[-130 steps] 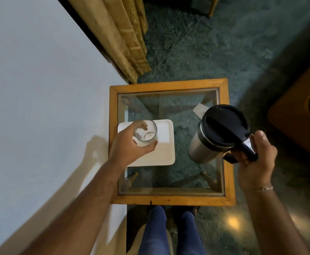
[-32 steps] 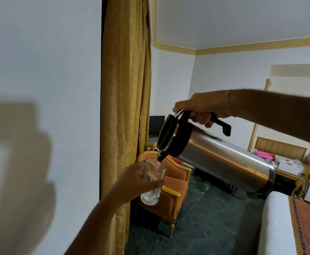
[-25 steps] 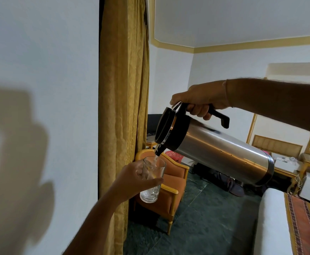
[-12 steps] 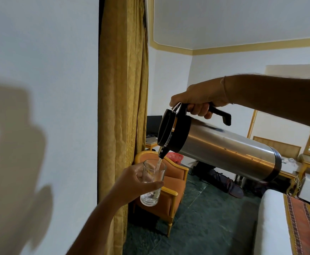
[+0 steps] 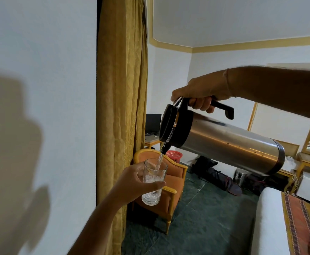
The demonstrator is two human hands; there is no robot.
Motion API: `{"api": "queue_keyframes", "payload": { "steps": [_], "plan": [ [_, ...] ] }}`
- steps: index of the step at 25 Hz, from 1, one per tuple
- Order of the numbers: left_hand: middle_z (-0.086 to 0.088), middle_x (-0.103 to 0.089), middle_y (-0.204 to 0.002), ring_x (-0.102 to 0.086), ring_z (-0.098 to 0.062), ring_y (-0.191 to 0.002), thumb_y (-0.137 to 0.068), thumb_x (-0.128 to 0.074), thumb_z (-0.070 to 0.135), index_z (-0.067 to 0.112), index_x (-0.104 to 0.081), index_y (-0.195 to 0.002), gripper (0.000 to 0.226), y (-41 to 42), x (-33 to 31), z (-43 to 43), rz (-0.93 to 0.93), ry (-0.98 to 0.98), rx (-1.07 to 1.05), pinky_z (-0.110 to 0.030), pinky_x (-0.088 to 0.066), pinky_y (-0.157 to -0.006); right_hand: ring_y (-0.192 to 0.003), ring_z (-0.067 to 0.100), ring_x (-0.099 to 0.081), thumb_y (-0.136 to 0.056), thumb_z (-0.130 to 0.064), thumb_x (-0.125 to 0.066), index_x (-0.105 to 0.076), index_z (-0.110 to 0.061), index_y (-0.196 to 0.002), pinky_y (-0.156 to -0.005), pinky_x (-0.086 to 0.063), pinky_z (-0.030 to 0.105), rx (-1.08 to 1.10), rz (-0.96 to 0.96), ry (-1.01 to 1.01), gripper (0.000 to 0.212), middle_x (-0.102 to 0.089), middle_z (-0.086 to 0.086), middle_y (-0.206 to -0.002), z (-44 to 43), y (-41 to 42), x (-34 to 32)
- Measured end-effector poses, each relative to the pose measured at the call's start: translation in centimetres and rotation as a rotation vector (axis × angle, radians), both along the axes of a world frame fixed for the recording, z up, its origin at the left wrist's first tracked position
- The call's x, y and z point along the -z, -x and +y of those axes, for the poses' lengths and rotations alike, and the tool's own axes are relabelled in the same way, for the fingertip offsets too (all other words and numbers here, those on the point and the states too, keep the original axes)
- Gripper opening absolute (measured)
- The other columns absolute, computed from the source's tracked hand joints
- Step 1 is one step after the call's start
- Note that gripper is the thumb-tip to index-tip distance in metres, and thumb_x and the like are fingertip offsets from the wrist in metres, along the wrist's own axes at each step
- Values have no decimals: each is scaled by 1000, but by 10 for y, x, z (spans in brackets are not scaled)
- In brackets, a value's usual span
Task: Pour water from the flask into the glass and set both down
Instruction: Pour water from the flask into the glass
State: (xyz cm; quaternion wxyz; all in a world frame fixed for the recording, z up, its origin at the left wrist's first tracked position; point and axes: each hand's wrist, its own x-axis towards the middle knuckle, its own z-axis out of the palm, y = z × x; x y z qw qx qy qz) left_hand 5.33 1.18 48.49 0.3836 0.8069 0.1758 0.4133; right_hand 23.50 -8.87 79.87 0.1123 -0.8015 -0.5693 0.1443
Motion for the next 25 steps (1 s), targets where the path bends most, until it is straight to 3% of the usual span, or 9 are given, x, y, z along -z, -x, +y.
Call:
{"api": "queue_keyframes", "payload": {
  "steps": [4,8,18,25],
  "plan": [
    [33,-80,-80,-74,14,-68,-75,-91,62,41,-72,-116,49,-3,3,0,21,-17,-5,-6,-56,-60,-35,13,-26,-99,-54,-58,-42,-23,-43,-45,-33,21,-2,4,4,66,-31,-4,-44,0,-3,2],
    [8,-88,-110,-85,-6,-101,-73,-91,62,28,-75,-130,68,-7,9,7,19,0,-26,-33,-72,-87,-37,14,-26,-97,-55,-59,-43,-22,-44,-46,-33,22,-12,19,6,64,-31,-4,-45,0,-6,3],
    [18,-87,-108,-85,-4,-96,-69,-93,70,30,-75,-125,71,-11,10,8,24,12,-23,-26,-69,-81,-37,14,-26,-98,-54,-59,-43,-21,-46,-47,-33,22,2,40,0,64,-31,-3,-47,0,-13,8],
    [26,-86,-107,-84,0,-97,-64,-85,85,44,-73,-115,66,-13,8,8,27,4,-25,-21,-68,-80,-37,14,-26,-99,-55,-58,-43,-21,-47,-48,-33,23,1,70,1,64,-31,-3,-46,-1,-16,13]
  ]
}}
